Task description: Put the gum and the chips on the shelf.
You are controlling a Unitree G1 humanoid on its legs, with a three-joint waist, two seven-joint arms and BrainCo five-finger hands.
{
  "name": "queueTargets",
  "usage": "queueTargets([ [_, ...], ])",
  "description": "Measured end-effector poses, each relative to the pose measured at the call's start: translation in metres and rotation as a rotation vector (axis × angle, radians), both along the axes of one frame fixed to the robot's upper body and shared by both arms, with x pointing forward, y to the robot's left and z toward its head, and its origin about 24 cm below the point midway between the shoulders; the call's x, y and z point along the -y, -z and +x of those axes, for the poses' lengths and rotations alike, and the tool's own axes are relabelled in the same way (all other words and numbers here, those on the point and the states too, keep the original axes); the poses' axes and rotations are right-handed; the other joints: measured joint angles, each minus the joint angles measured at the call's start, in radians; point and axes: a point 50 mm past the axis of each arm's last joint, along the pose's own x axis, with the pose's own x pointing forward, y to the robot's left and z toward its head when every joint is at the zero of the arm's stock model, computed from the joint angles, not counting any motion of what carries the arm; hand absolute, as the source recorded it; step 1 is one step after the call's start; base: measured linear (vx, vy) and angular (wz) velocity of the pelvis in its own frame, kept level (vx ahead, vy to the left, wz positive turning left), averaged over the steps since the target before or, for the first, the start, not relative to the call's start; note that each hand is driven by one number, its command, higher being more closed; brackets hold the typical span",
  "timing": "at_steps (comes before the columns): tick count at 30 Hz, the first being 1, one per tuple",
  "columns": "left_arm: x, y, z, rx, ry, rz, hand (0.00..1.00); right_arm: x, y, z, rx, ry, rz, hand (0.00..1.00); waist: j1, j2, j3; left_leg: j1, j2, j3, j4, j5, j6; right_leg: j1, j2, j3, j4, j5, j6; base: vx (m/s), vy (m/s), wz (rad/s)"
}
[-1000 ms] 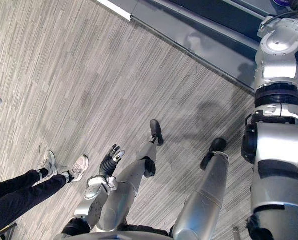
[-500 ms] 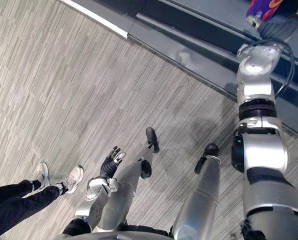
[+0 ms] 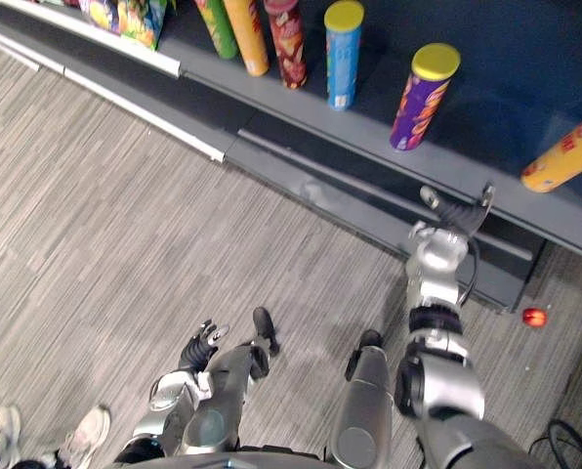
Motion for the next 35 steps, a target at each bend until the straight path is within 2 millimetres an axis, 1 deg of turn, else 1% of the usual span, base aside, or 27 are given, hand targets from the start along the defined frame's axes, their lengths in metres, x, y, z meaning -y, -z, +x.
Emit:
queueTargets([
  [1, -0.004, 0.002, -0.002, -0.015, -0.006, 0.012, 0.0, -0.004, 0.009, -0.006, -0.018, -0.014, -0.002, 0.0, -0.005, -0.005, -0.003, 0.015, -0.001, 0.001, -0.01, 0.0, 0.0, 0.016, 0.004, 0.001, -0.018, 0.007, 0.001, 0.07, -0.01, -0.19],
  [2, -0.012, 0.008, -0.01, -0.056, -0.02, 0.042, 0.0, -0.01, 0.027, -0.019, -0.066, -0.045, -0.028, 0.0, -0.015, -0.019, -0.019, 0.041, -0.005, 0.002, -0.04, 0.0, 0.0, 0.043, 0.015, 0.004, -0.061, 0.023, 0.005, 0.09, -0.007, -0.21],
  [3, -0.017, 0.012, -0.014, -0.085, -0.024, 0.06, 0.0, -0.014, 0.035, -0.026, -0.095, -0.069, -0.046, 0.0, -0.02, -0.026, -0.031, 0.052, -0.008, 0.002, -0.058, 0.001, -0.002, 0.054, 0.019, 0.005, -0.081, 0.029, 0.006, 0.13, 0.008, -0.26],
  [4, -0.027, 0.021, -0.028, -0.155, -0.043, 0.088, 0.0, -0.02, 0.053, -0.041, -0.157, -0.114, -0.073, 0.0, -0.03, -0.042, -0.065, 0.073, -0.02, -0.007, -0.093, 0.007, -0.009, 0.073, 0.027, 0.01, -0.129, 0.048, 0.011, 0.14, 0.024, -0.28],
  [5, -0.033, 0.026, -0.039, -0.203, -0.063, 0.1, 0.0, -0.022, 0.064, -0.053, -0.195, -0.14, -0.091, 0.0, -0.033, -0.055, -0.091, 0.08, -0.026, -0.012, -0.109, 0.007, -0.009, 0.08, 0.033, 0.016, -0.158, 0.06, 0.015, 0.17, 0.037, -0.26],
  [7, -0.045, 0.033, -0.055, -0.265, -0.112, 0.12, 0.0, -0.02, 0.087, -0.085, -0.288, -0.205, -0.107, 0.0, -0.057, -0.078, -0.128, 0.126, -0.044, -0.021, -0.151, 0.008, -0.008, 0.142, 0.036, 0.008, -0.228, 0.089, 0.029, 0.17, 0.045, -0.06],
  [8, -0.047, 0.034, -0.059, -0.281, -0.117, 0.124, 0.0, -0.019, 0.093, -0.093, -0.311, -0.215, -0.109, 0.0, -0.061, -0.082, -0.142, 0.137, -0.05, -0.022, -0.163, 0.009, -0.007, 0.153, 0.037, 0.006, -0.243, 0.093, 0.031, 0.2, 0.059, 0.02],
  [10, -0.051, 0.039, -0.075, -0.337, -0.125, 0.137, 0.0, -0.021, 0.111, -0.12, -0.383, -0.289, -0.093, 0.0, -0.078, -0.096, -0.194, 0.178, -0.068, -0.021, -0.217, 0.017, 0.001, 0.197, 0.037, 0.001, -0.305, 0.109, 0.041, 0.19, 0.061, -0.04],
  [11, -0.054, 0.042, -0.083, -0.36, -0.141, 0.138, 0.0, -0.026, 0.123, -0.135, -0.415, -0.345, -0.061, 0.0, -0.082, -0.102, -0.221, 0.206, -0.079, -0.019, -0.255, 0.026, 0.001, 0.219, 0.038, 0.001, -0.336, 0.118, 0.042, 0.15, 0.051, -0.08],
  [12, -0.055, 0.043, -0.086, -0.372, -0.146, 0.138, 0.0, -0.029, 0.128, -0.142, -0.431, -0.368, -0.035, 0.0, -0.082, -0.106, -0.232, 0.222, -0.083, -0.015, -0.276, 0.031, 0.001, 0.231, 0.039, 0.001, -0.35, 0.121, 0.044, 0.18, 0.066, -0.13],
  [13, -0.058, 0.043, -0.09, -0.386, -0.152, 0.143, 0.0, -0.035, 0.14, -0.154, -0.466, -0.413, 0.017, 0.0, -0.083, -0.114, -0.243, 0.246, -0.093, -0.008, -0.291, 0.036, 0.004, 0.253, 0.04, 0.003, -0.372, 0.126, 0.048, 0.16, 0.063, -0.14],
  [14, -0.061, 0.043, -0.092, -0.39, -0.152, 0.15, 0.0, -0.04, 0.15, -0.164, -0.503, -0.439, 0.059, 0.0, -0.083, -0.121, -0.249, 0.258, -0.094, -0.005, -0.292, 0.034, 0.002, 0.268, 0.041, 0.004, -0.386, 0.129, 0.049, 0.18, 0.057, -0.14],
  [15, -0.063, 0.044, -0.095, -0.401, -0.153, 0.155, 0.0, -0.047, 0.165, -0.176, -0.553, -0.461, 0.126, 0.0, -0.083, -0.126, -0.264, 0.266, -0.095, -0.006, -0.292, 0.031, -0.002, 0.283, 0.042, 0.004, -0.4, 0.129, 0.05, 0.13, 0.031, -0.09],
  [16, -0.064, 0.044, -0.097, -0.406, -0.157, 0.154, 0.0, -0.049, 0.172, -0.182, -0.582, -0.469, 0.154, 0.0, -0.082, -0.129, -0.273, 0.267, -0.095, -0.007, -0.292, 0.031, -0.002, 0.285, 0.042, 0.005, -0.404, 0.13, 0.05, 0.11, 0.005, -0.08],
  [17, -0.066, 0.045, -0.101, -0.412, -0.174, 0.151, 0.0, -0.054, 0.185, -0.191, -0.635, -0.476, 0.204, 0.0, -0.082, -0.131, -0.279, 0.278, -0.094, -0.008, -0.292, 0.029, -0.004, 0.296, 0.045, 0.008, -0.411, 0.13, 0.049, 0.09, -0.005, -0.1],
  [18, -0.067, 0.045, -0.104, -0.419, -0.188, 0.146, 0.0, -0.059, 0.196, -0.201, -0.681, -0.478, 0.258, 0.0, -0.082, -0.131, -0.282, 0.291, -0.091, -0.007, -0.292, 0.025, -0.008, 0.312, 0.049, 0.01, -0.419, 0.131, 0.047, 0.08, -0.01, -0.11],
  [19, -0.067, 0.046, -0.105, -0.423, -0.193, 0.145, 0.0, -0.061, 0.201, -0.207, -0.704, -0.475, 0.285, 0.0, -0.082, -0.13, -0.284, 0.298, -0.089, -0.006, -0.293, 0.023, -0.011, 0.318, 0.051, 0.011, -0.419, 0.131, 0.047, 0.05, -0.016, -0.09],
  [21, -0.066, 0.048, -0.112, -0.446, -0.223, 0.124, 0.0, -0.065, 0.221, -0.234, -0.815, -0.44, 0.387, 0.0, -0.081, -0.123, -0.301, 0.319, -0.082, -0.002, -0.298, 0.014, -0.018, 0.337, 0.059, 0.014, -0.426, 0.129, 0.043, 0.02, -0.013, -0.08],
  [23, -0.065, 0.049, -0.117, -0.457, -0.244, 0.112, 0.0, -0.062, 0.228, -0.247, -0.855, -0.397, 0.435, 0.0, -0.082, -0.118, -0.308, 0.331, -0.077, -0.001, -0.298, 0.011, -0.02, 0.352, 0.064, 0.015, -0.43, 0.124, 0.035, 0.0, -0.008, -0.05],
  [24, -0.065, 0.051, -0.124, -0.471, -0.278, 0.09, 0.0, -0.06, 0.236, -0.264, -0.918, -0.362, 0.478, 0.0, -0.082, -0.117, -0.329, 0.333, -0.073, -0.001, -0.298, 0.008, -0.024, 0.354, 0.068, 0.014, -0.433, 0.122, 0.032, 0.0, 0.0, 0.0],
  [25, -0.064, 0.051, -0.127, -0.474, -0.305, 0.074, 0.0, -0.06, 0.24, -0.274, -0.95, -0.333, 0.51, 0.0, -0.082, -0.118, -0.334, 0.338, -0.07, -0.001, -0.298, 0.003, -0.027, 0.36, 0.07, 0.013, -0.433, 0.12, 0.029, 0.0, 0.0, 0.0],
  [27, -0.064, 0.052, -0.131, -0.479, -0.345, 0.05, 0.0, -0.061, 0.244, -0.286, -0.992, -0.309, 0.545, 0.0, -0.081, -0.117, -0.335, 0.35, -0.067, 0.0, -0.298, -0.001, -0.026, 0.371, 0.074, 0.014, -0.433, 0.119, 0.028, 0.0, -0.002, -0.02],
  [31, -0.062, 0.054, -0.14, -0.489, -0.419, 0.001, 0.0, -0.06, 0.247, -0.299, -0.996, -0.221, 0.618, 0.0, -0.08, -0.116, -0.344, 0.363, -0.062, 0.009, -0.299, -0.006, -0.024, 0.381, 0.078, 0.019, -0.434, 0.118, 0.027, -0.01, 0.003, -0.05],
  [35, -0.059, 0.056, -0.153, -0.514, -0.435, -0.018, 0.0, -0.064, 0.25, -0.308, -0.99, -0.135, 0.69, 0.0, -0.078, -0.115, -0.357, 0.382, -0.056, 0.029, -0.299, -0.014, -0.029, 0.386, 0.085, 0.038, -0.435, 0.116, 0.024, 0.02, 0.001, -0.15],
])
